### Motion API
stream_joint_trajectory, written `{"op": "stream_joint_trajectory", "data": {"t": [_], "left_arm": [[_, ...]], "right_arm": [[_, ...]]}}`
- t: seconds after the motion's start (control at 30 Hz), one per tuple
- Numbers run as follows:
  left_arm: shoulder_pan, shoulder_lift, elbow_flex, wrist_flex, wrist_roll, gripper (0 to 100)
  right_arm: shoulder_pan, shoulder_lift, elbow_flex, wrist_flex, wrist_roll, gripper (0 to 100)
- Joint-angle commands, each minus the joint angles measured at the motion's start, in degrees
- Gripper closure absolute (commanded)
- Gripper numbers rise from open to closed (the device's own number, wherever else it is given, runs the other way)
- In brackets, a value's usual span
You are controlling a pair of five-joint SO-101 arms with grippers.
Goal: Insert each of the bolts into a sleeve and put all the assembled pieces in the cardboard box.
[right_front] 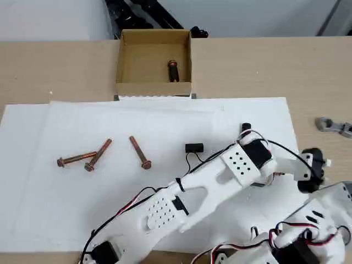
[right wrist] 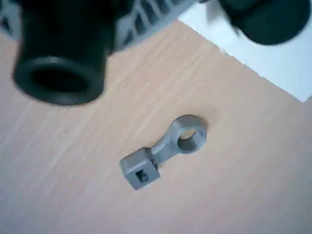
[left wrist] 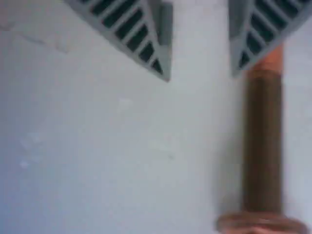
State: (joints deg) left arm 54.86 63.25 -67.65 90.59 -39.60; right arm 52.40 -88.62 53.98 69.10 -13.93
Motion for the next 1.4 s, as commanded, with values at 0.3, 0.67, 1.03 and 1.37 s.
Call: {"op": "stream_joint_trajectory", "data": {"t": [0.3,0.67,1.03,1.37], "left_arm": [[-0.4,2.1,-9.2,4.9,0.3,99],[-0.6,1.8,-11.4,7.2,1.1,99],[-3.3,-4.7,-19.4,9.7,8.3,99],[-2.6,-6.2,-10.2,9.6,6.7,95]], "right_arm": [[0.3,-0.4,-0.4,0.0,0.4,99.6],[0.2,-0.4,-0.4,0.1,0.4,99.6],[0.2,-0.4,-0.4,0.1,0.4,99.6],[0.2,-0.4,-0.4,0.1,0.4,99.6]]}}
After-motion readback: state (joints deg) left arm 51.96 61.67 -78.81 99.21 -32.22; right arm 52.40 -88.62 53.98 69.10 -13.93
